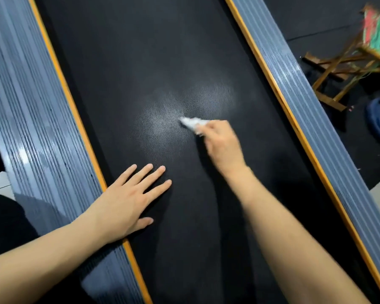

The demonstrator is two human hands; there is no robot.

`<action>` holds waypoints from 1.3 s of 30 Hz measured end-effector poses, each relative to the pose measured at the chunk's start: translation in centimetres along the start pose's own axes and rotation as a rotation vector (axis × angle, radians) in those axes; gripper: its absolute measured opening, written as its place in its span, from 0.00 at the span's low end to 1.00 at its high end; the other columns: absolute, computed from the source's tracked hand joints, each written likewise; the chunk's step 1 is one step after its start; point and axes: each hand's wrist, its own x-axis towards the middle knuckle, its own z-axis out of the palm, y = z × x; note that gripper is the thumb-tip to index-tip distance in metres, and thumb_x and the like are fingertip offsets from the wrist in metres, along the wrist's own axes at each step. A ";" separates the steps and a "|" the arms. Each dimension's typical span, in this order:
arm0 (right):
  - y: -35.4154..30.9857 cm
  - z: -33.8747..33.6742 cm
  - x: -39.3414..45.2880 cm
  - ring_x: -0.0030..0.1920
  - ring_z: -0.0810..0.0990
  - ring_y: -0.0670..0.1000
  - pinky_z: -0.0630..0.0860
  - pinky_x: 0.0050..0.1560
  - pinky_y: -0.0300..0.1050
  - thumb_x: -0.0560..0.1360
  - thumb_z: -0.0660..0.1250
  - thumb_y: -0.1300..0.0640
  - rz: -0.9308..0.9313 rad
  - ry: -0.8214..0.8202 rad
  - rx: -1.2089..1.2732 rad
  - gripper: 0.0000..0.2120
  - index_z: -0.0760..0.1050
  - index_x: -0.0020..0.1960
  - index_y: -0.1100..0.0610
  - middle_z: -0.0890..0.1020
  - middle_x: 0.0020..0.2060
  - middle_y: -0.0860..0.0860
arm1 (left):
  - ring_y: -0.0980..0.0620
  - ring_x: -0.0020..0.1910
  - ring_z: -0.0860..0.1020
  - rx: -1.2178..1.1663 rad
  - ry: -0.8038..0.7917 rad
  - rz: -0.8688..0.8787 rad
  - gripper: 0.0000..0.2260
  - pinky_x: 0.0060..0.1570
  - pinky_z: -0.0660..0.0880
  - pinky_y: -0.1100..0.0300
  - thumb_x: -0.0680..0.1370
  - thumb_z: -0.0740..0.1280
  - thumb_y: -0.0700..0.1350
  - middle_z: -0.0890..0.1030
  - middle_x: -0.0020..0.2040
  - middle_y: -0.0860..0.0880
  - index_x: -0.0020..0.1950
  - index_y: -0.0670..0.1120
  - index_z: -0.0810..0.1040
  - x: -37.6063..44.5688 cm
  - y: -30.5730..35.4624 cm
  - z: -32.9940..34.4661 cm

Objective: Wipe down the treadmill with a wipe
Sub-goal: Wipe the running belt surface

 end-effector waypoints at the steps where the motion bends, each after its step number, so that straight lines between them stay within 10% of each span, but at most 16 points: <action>1: 3.0 -0.7 0.3 0.55 0.77 0.44 0.68 0.61 0.31 0.80 0.61 0.63 0.050 0.039 -0.100 0.20 0.79 0.68 0.50 0.83 0.59 0.45 | 0.38 0.75 0.69 0.009 -0.014 0.006 0.50 0.73 0.68 0.40 0.61 0.81 0.65 0.67 0.79 0.42 0.79 0.50 0.69 -0.4 -0.2 -0.2; 6: 10.1 -2.3 0.8 0.44 0.77 0.66 0.73 0.44 0.54 0.77 0.61 0.66 0.709 0.067 -0.323 0.12 0.82 0.55 0.62 0.79 0.43 0.63 | 0.39 0.80 0.61 0.013 -0.123 -0.048 0.51 0.75 0.64 0.39 0.65 0.81 0.61 0.58 0.82 0.42 0.83 0.51 0.60 -1.1 0.6 -0.6; 9: 2.5 0.9 1.9 0.36 0.76 0.62 0.71 0.38 0.52 0.72 0.65 0.67 0.479 0.089 -0.313 0.10 0.82 0.50 0.60 0.78 0.36 0.60 | 0.42 0.83 0.44 -0.035 -0.138 -0.083 0.46 0.80 0.49 0.42 0.77 0.72 0.57 0.40 0.84 0.45 0.84 0.54 0.44 -0.8 1.0 -0.9; 13: -10.9 4.2 -0.4 0.42 0.72 0.56 0.74 0.46 0.51 0.75 0.64 0.67 0.072 0.023 0.025 0.14 0.81 0.59 0.61 0.78 0.41 0.55 | 0.41 0.64 0.81 0.015 -0.111 -0.013 0.32 0.61 0.78 0.41 0.61 0.83 0.50 0.80 0.68 0.43 0.64 0.48 0.83 -0.8 -1.4 -3.0; 16: -7.9 3.8 -0.4 0.44 0.75 0.55 0.75 0.50 0.48 0.80 0.62 0.64 -0.034 -0.001 0.005 0.20 0.75 0.69 0.49 0.80 0.47 0.51 | 0.37 0.61 0.82 0.107 -0.045 -0.073 0.26 0.64 0.75 0.36 0.64 0.79 0.52 0.82 0.64 0.41 0.61 0.48 0.85 -2.1 -4.0 -3.3; 21: -0.2 2.7 0.7 0.40 0.73 0.59 0.72 0.43 0.52 0.77 0.60 0.65 0.512 0.147 -0.222 0.15 0.82 0.58 0.58 0.78 0.42 0.57 | 0.35 0.75 0.68 0.073 -0.028 -0.368 0.41 0.75 0.61 0.35 0.71 0.55 0.69 0.73 0.74 0.39 0.75 0.44 0.74 -2.8 -7.9 -3.4; 27: -18.2 6.4 -1.5 0.43 0.76 0.59 0.75 0.46 0.56 0.80 0.59 0.63 -0.036 -0.098 0.077 0.13 0.78 0.61 0.61 0.78 0.43 0.56 | 0.42 0.83 0.50 -0.054 -0.019 -0.473 0.41 0.80 0.47 0.43 0.74 0.44 0.64 0.65 0.81 0.47 0.82 0.45 0.61 -2.6 -8.6 -3.1; 31: -15.0 5.3 -1.0 0.45 0.75 0.54 0.75 0.49 0.51 0.81 0.66 0.62 -0.172 -0.047 0.163 0.12 0.78 0.62 0.52 0.77 0.48 0.49 | 0.42 0.83 0.48 -0.077 0.008 -0.474 0.37 0.81 0.46 0.42 0.77 0.39 0.57 0.63 0.81 0.47 0.83 0.44 0.59 -2.8 -8.4 -3.0; 37: -2.7 3.5 1.2 0.39 0.74 0.60 0.75 0.42 0.58 0.76 0.62 0.66 0.426 0.161 -0.143 0.11 0.82 0.52 0.60 0.78 0.42 0.58 | 0.40 0.83 0.48 -0.042 -0.016 -0.487 0.33 0.81 0.46 0.40 0.79 0.42 0.54 0.62 0.82 0.46 0.83 0.44 0.58 -2.7 -7.8 -3.1; 39: -7.3 5.2 0.7 0.39 0.75 0.61 0.72 0.43 0.57 0.77 0.63 0.66 0.332 0.111 -0.108 0.10 0.80 0.55 0.60 0.78 0.42 0.58 | 0.39 0.83 0.49 -0.030 -0.004 -0.493 0.33 0.80 0.48 0.39 0.79 0.42 0.54 0.64 0.81 0.45 0.82 0.44 0.60 -2.6 -7.7 -3.0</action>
